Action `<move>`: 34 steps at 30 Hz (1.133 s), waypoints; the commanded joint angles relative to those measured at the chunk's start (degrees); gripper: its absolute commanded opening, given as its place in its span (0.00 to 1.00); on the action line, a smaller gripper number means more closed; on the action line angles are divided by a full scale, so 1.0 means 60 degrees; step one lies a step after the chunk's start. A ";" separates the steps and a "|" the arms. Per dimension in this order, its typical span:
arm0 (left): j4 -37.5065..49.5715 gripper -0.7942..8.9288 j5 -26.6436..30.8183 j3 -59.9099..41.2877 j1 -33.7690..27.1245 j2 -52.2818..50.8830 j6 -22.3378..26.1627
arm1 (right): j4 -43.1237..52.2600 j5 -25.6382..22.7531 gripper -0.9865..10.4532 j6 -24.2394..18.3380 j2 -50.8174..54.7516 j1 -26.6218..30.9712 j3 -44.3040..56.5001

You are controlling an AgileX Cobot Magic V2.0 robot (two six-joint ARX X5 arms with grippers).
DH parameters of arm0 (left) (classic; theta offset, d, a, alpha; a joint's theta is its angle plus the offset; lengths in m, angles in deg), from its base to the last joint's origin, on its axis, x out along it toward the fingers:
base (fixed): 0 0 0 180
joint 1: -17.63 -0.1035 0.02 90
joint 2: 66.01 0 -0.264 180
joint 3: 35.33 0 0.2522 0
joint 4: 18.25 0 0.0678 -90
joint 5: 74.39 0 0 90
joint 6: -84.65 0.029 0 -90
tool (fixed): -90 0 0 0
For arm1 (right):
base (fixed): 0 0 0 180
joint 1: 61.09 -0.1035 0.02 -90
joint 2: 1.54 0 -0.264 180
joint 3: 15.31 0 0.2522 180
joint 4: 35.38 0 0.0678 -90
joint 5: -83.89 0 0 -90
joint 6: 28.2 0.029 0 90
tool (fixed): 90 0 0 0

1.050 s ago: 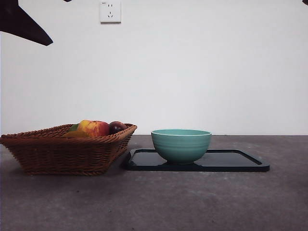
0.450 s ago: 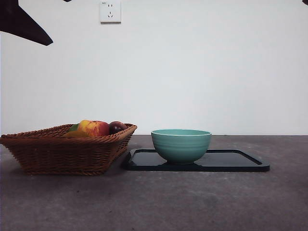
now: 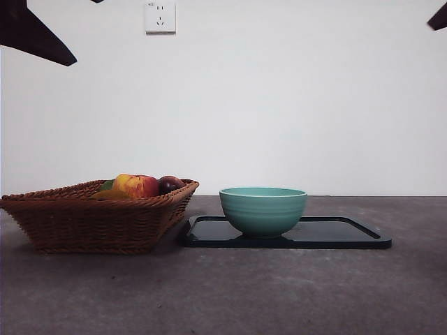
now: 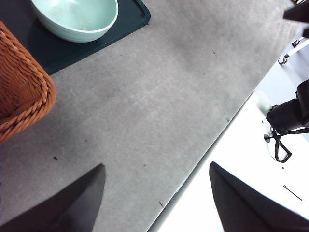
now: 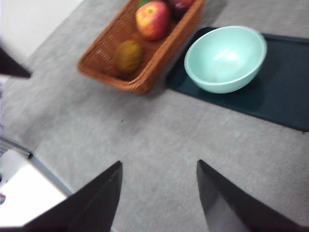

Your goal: Pick up the wifruite, put it on the bowl, pick up the plate, put it on desk

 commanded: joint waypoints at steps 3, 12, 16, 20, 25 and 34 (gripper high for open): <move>0.0055 0.43 -0.0073 0.0109 0.0055 0.0051 0.0219 | 0.0372 -0.0423 0.34 -0.0025 -0.1628 0.0324 -0.1009; 0.0047 0.43 -0.0073 0.0109 0.0055 0.0051 0.0364 | 0.0576 -0.0401 0.34 -0.1045 -0.5260 0.1585 -0.3253; 0.0051 0.43 -0.0073 0.0109 0.0055 0.0051 0.0368 | 0.0605 -0.0393 0.34 -0.1330 -0.6808 0.1934 -0.4153; 0.0051 0.43 -0.0073 0.0109 0.0055 0.0051 0.0368 | 0.0703 -0.0379 0.34 -0.1457 -0.8029 0.2106 -0.4765; 0.0051 0.43 -0.0073 0.0109 0.0055 0.0051 0.0368 | 0.1184 -0.0295 0.34 -0.1457 -0.9227 0.2142 -0.5093; 0.0044 0.43 -0.0073 0.0109 0.0055 0.0051 0.0368 | 0.2171 -0.0084 0.34 -0.1446 -1.0772 0.2127 -0.5093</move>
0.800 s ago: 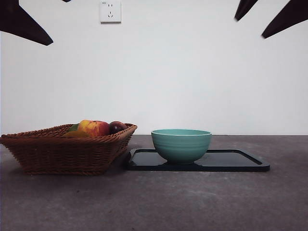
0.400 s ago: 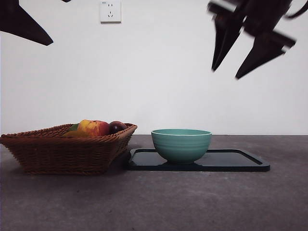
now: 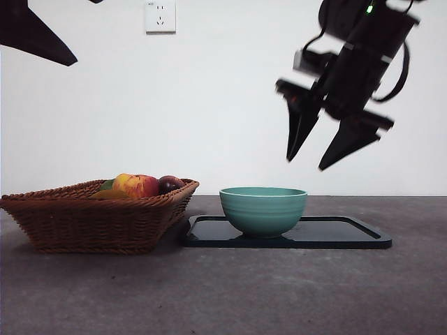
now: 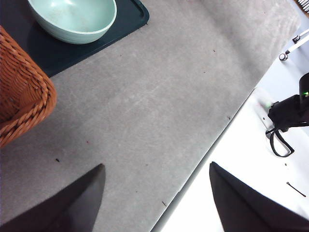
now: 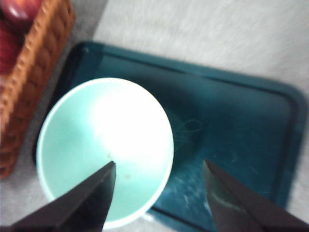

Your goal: Pick up the wifruite, put it on the bowl, pick up the plate, put it on desk

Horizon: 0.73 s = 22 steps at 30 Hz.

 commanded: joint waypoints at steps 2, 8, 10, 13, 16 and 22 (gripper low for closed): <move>0.0058 0.43 -0.0073 0.0109 0.0055 0.0051 0.0120 | 0.0441 0.0106 0.34 -0.0091 -0.0670 -0.0058 -0.0197; 0.0040 0.43 -0.0073 0.0109 0.0055 0.0051 0.0120 | 0.0732 0.0237 0.33 -0.0069 -0.1290 -0.0113 -0.0197; 0.0040 0.43 -0.0073 0.0109 0.0055 0.0051 0.0120 | 0.0794 0.0237 0.31 -0.0069 -0.1428 -0.0113 -0.0197; 0.0036 0.43 -0.0073 0.0109 0.0055 0.0051 0.0120 | 0.0860 0.0233 0.25 -0.0073 -0.1581 -0.0113 -0.0197; 0.0036 0.43 -0.0073 0.0109 0.0055 0.0051 0.0124 | 0.0911 0.0189 0.18 -0.0106 -0.1603 -0.0113 -0.0197; 0.0033 0.43 -0.0073 0.0109 0.0055 0.0051 0.0120 | 0.1067 0.0219 0.09 -0.0106 -0.1596 -0.0109 -0.0197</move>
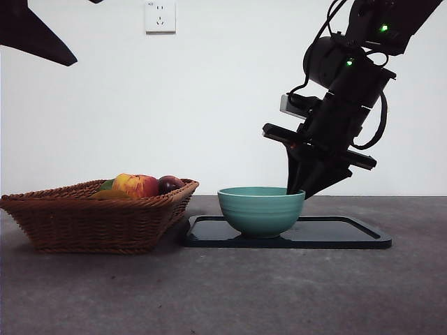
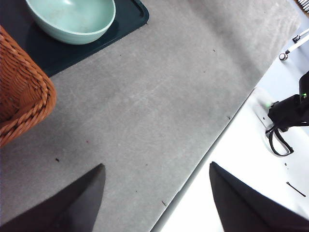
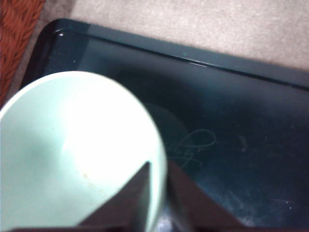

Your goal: Pick up the wifruite, put it on the bowl, pick up the plate, put it on desk

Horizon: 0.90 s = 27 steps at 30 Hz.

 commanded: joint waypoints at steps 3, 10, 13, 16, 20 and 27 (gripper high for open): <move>0.0040 0.43 -0.0069 0.0109 0.0055 0.0051 0.0120 | 0.0084 -0.0011 0.09 -0.0109 -0.0157 -0.0051 -0.0200; 0.0029 0.43 -0.0069 0.0109 0.0055 0.0051 0.0120 | 0.0055 -0.0040 0.09 -0.0208 0.0594 -0.0044 -0.0204; 0.0033 0.43 -0.0069 0.0109 0.0055 0.0051 0.0124 | -0.0033 -0.0033 0.09 -0.0208 0.1195 -0.0044 -0.0204; 0.0036 0.43 -0.0069 0.0109 0.0055 0.0051 0.0138 | -0.0317 0.0029 0.09 -0.0208 0.1872 -0.0047 -0.0204; 0.0036 0.43 -0.0069 0.0109 0.0055 0.0051 0.0149 | -0.0980 0.0033 0.09 -0.0379 0.2812 -0.0055 -0.0204; 0.0036 0.43 -0.0069 0.0109 0.0055 0.0051 0.0149 | -0.2714 0.0022 0.09 -0.0889 0.4430 -0.0321 -0.0171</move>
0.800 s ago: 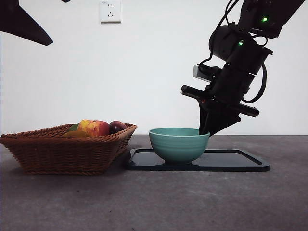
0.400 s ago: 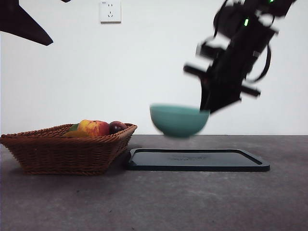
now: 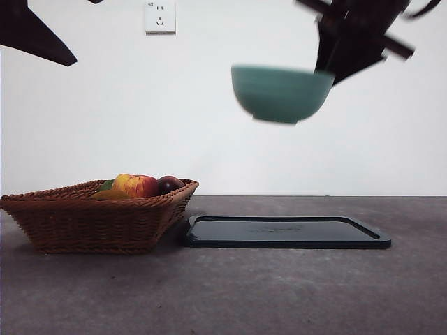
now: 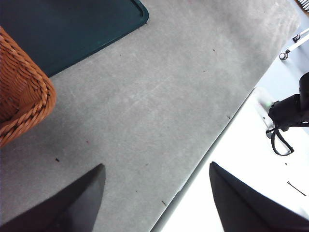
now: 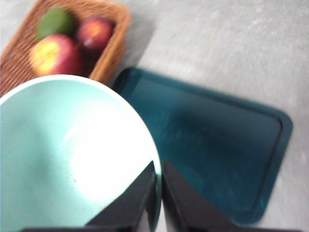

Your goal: Pick up the wifruite, put it on the bowl, pick up the plate, put it on desk

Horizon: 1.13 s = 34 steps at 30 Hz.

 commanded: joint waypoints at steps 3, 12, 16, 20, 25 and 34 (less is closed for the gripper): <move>0.0036 0.43 -0.0069 0.0109 0.0055 0.0051 0.0113 | -0.0812 0.0015 0.09 -0.0324 0.1020 -0.0433 0.0073; 0.0040 0.43 -0.0069 0.0109 0.0055 0.0051 0.0113 | -0.0572 -0.0514 0.09 -0.0160 0.2524 -0.1319 0.2007; 0.0040 0.43 -0.0069 0.0109 0.0055 0.0051 0.0109 | 0.0117 -0.0517 0.09 0.0051 0.2597 -0.1606 0.3034; 0.0036 0.43 -0.0069 0.0109 0.0055 0.0051 0.0109 | 0.1180 -0.0506 0.09 0.0342 0.2473 -0.1861 0.4062; 0.0040 0.43 -0.0069 0.0109 0.0055 0.0051 0.0109 | 0.2120 -0.0495 0.09 0.0616 0.2033 -0.2018 0.4830; 0.0036 0.43 -0.0069 0.0109 0.0055 0.0051 0.0109 | 0.2998 -0.0488 0.09 0.0718 0.0481 -0.2211 0.5053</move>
